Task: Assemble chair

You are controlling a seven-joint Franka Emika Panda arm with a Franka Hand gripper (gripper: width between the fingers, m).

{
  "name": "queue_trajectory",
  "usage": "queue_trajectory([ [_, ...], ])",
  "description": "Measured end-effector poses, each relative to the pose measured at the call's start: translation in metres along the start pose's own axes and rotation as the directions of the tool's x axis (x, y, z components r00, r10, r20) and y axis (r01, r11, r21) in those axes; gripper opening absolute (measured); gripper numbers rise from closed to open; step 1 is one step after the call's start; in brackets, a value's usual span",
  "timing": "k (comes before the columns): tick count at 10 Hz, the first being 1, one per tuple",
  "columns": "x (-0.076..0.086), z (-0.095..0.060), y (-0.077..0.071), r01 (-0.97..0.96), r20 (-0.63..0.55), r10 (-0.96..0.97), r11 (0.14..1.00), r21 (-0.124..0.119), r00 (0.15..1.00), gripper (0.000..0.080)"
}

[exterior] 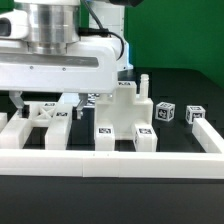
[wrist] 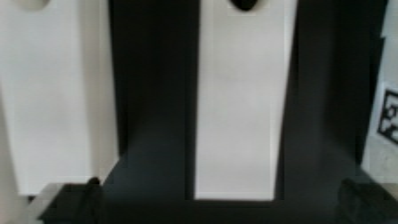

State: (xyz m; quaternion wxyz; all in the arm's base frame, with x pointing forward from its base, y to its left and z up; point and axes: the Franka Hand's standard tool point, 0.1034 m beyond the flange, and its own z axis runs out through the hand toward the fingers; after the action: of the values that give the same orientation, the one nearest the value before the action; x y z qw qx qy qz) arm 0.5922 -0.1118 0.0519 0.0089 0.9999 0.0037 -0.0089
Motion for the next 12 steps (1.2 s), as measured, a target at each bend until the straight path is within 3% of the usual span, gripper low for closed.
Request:
queue_trajectory([
  [6,-0.005,0.005,-0.003,0.070,0.006,-0.070,0.998,0.003,0.998,0.0648],
  [8,-0.001,0.007,-0.003,0.181,-0.028,-0.181,0.983,-0.013,0.983,0.0648],
  [12,-0.006,0.014,-0.001,0.139,-0.011,-0.139,0.990,-0.011,0.990,0.0648],
])
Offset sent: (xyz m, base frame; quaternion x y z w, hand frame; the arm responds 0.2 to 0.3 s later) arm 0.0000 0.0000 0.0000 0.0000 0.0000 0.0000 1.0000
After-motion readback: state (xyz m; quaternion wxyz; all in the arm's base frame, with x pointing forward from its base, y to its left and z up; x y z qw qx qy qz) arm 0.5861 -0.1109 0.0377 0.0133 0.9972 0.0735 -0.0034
